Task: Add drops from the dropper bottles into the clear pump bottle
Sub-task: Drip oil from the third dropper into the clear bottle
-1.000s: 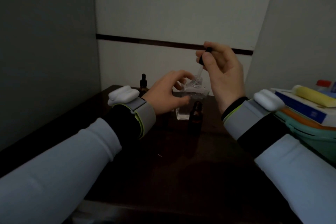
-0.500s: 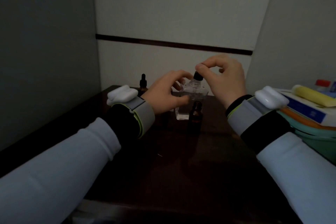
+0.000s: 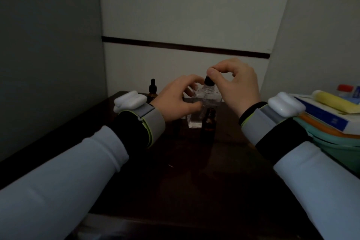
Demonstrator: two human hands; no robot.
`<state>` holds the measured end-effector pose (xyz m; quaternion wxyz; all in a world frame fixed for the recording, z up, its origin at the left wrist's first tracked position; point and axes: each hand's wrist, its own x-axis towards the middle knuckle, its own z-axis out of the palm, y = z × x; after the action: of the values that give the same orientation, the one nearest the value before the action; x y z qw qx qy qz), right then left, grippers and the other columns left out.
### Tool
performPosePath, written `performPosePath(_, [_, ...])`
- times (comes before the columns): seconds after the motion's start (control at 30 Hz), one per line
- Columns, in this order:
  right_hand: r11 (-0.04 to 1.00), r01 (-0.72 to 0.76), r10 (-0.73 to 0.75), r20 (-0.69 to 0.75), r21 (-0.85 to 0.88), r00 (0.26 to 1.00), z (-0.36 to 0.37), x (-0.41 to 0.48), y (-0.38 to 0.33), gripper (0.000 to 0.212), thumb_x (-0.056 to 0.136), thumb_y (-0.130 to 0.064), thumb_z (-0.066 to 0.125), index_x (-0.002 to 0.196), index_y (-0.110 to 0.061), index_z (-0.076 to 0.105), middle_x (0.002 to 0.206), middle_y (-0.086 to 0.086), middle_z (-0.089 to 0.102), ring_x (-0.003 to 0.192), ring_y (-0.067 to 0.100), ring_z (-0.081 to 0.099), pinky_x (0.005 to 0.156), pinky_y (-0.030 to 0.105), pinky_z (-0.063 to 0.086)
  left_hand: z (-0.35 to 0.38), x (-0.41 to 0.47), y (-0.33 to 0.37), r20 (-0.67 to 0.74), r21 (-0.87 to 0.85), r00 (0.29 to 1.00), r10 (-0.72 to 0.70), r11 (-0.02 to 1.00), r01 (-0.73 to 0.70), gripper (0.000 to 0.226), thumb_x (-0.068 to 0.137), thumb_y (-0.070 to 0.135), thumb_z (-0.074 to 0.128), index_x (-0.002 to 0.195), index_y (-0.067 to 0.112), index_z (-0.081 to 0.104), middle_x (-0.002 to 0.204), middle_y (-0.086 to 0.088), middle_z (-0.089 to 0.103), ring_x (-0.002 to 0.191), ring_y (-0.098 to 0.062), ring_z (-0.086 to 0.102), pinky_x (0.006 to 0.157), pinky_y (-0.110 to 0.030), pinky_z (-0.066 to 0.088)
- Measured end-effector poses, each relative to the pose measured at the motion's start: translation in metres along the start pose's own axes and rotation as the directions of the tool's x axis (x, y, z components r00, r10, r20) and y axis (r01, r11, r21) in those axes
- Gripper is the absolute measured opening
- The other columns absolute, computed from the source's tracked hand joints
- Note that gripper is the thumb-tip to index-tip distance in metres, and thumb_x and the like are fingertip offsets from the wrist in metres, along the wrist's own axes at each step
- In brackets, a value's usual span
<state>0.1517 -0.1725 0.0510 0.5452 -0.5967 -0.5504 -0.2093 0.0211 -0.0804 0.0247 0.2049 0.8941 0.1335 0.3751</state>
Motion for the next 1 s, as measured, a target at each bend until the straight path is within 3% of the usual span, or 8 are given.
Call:
performPosePath(0.5, [1.0, 0.0, 0.001, 0.049, -0.002, 0.999, -0.0007, -0.0016, -0.0022, 0.009, 0.087, -0.028, 0.064, 0.079, -0.025, 0.062, 0.085, -0.011, 0.058, 0.093, 0.015, 0.055, 0.08, 0.026, 0.036, -0.0001, -0.0005, -0.0001, -0.002, -0.006, 1.0, -0.007, 1.0, 0.007, 0.049, 0.081, 0.02, 0.069, 0.124, 0.029, 0.049, 0.113, 0.002, 0.054, 0.096, -0.007, 0.054, 0.077, -0.01, 0.039])
performPosePath(0.67, [0.999, 0.028, -0.027, 0.03, -0.023, 0.999, -0.0012, -0.0011, -0.0025, 0.012, 0.085, -0.027, 0.066, 0.074, -0.025, 0.06, 0.08, -0.013, 0.056, 0.088, 0.014, 0.054, 0.078, 0.028, 0.035, 0.0, -0.0014, 0.0016, -0.004, -0.018, 1.0, -0.003, 1.0, 0.003, 0.048, 0.081, 0.018, 0.069, 0.124, 0.028, 0.05, 0.112, 0.002, 0.053, 0.095, -0.008, 0.053, 0.082, -0.021, 0.044])
performPosePath(1.0, [1.0, -0.003, 0.001, 0.045, 0.028, 0.999, 0.0001, -0.0025, -0.0037, 0.008, 0.085, -0.028, 0.065, 0.078, -0.023, 0.063, 0.082, -0.011, 0.059, 0.089, 0.015, 0.057, 0.074, 0.022, 0.038, -0.0001, -0.0009, 0.0019, 0.006, -0.017, 1.0, -0.011, 1.0, 0.011, 0.049, 0.082, 0.019, 0.068, 0.125, 0.028, 0.049, 0.113, 0.003, 0.053, 0.096, -0.007, 0.053, 0.079, -0.013, 0.041])
